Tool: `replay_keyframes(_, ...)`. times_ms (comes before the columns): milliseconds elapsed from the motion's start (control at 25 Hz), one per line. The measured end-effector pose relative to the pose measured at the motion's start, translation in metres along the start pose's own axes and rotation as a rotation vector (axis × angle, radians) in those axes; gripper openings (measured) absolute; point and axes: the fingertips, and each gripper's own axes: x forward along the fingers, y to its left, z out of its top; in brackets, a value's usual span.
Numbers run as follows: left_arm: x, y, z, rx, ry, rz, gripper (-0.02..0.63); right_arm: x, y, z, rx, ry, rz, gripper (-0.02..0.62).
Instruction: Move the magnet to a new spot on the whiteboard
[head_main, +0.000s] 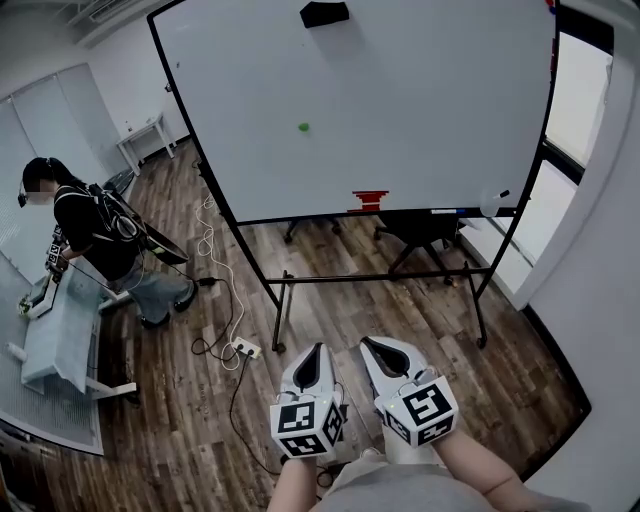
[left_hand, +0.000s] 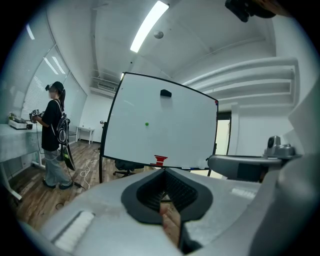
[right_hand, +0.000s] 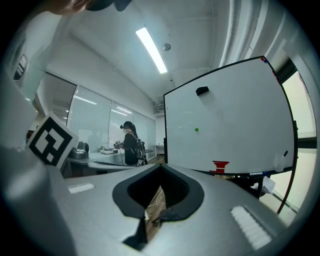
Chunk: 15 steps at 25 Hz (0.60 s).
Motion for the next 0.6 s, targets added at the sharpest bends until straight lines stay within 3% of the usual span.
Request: replay_keyframes(600,0.121,0.026,0.030,0.002,-0.040,0.034,0.005,0.093,-0.101,0.010,0.001,-0.027,-0.010,-0.002)
